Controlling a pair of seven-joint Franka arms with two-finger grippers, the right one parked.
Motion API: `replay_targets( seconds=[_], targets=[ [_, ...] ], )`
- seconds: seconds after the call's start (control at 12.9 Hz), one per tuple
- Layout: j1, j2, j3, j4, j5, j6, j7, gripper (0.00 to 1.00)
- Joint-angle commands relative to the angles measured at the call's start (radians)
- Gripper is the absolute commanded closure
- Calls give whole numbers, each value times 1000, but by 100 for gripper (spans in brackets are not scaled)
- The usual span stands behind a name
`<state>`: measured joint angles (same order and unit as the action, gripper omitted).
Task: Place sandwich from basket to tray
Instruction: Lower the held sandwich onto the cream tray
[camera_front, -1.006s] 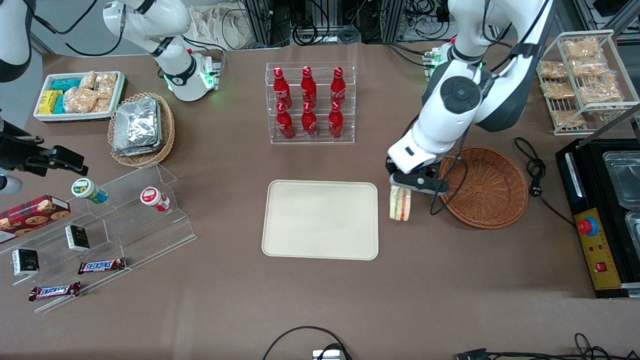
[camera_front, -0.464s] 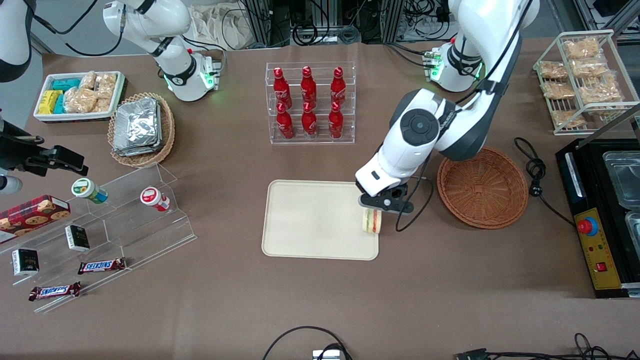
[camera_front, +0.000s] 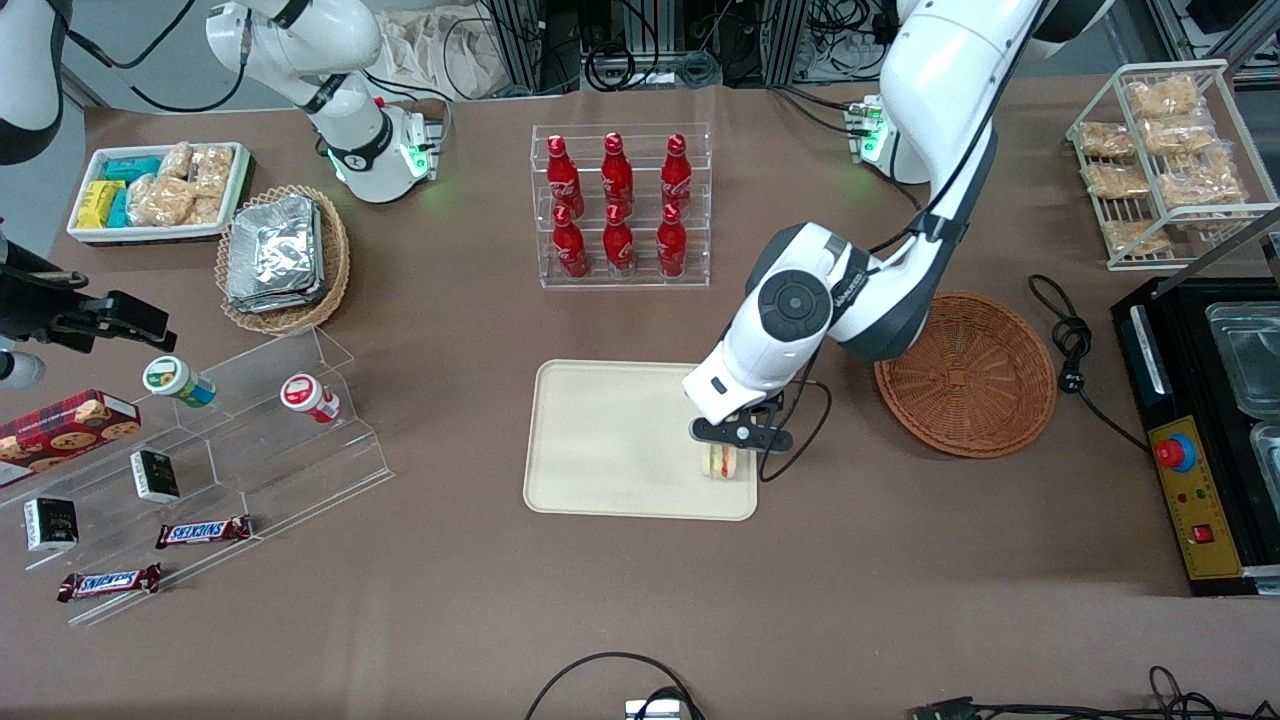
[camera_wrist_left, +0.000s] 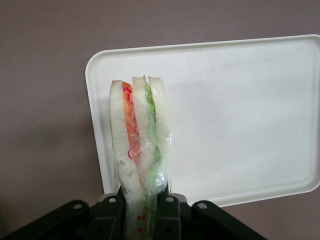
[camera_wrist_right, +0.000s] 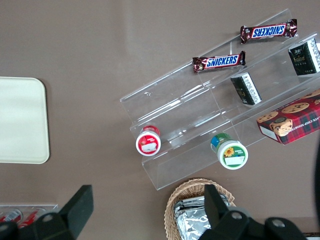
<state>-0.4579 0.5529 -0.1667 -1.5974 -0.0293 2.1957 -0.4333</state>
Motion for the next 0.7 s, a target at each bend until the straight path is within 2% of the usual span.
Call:
replay_targets(
  seconds=[0.0,0.62],
  targets=[
    [-22,44,10,48,8,28,-38,76],
    [-27,105,10,48,9,39,-38,75]
  ],
)
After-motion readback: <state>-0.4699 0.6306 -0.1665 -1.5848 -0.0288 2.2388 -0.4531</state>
